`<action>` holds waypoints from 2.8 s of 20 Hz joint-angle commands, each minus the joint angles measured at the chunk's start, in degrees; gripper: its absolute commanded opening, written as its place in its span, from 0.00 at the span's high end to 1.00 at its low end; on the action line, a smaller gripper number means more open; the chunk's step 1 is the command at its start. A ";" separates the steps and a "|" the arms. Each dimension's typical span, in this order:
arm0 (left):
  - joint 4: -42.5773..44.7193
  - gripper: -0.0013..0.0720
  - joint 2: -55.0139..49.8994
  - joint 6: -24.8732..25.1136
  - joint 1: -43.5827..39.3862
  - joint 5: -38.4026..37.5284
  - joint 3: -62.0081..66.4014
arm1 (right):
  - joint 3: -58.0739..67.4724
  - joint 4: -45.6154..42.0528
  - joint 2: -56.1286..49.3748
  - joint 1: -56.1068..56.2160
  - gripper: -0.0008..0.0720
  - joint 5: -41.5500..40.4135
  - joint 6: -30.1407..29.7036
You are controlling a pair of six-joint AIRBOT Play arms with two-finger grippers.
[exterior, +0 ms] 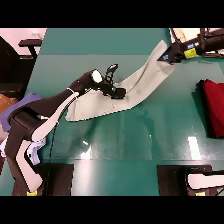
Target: Fold the shirts.
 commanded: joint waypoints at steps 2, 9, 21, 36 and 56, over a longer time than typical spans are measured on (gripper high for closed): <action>-2.73 0.95 -1.16 -0.24 -0.85 2.19 0.35 | 1.77 5.64 0.24 5.86 0.96 -3.08 0.28; 1.31 0.95 3.32 -0.20 5.09 -5.62 6.56 | 1.77 6.56 0.24 10.43 0.96 -5.25 -0.85; 13.05 0.94 32.46 -0.13 34.62 -10.99 7.72 | 1.79 15.58 -14.38 38.69 0.44 -32.87 -11.41; 12.59 0.94 34.05 3.30 36.37 -21.00 7.65 | -8.39 1.01 -15.02 8.92 0.23 -7.21 -0.74; 12.57 0.95 32.57 5.81 22.56 -18.56 7.65 | -3.08 10.51 -29.22 19.32 0.96 -17.29 -0.79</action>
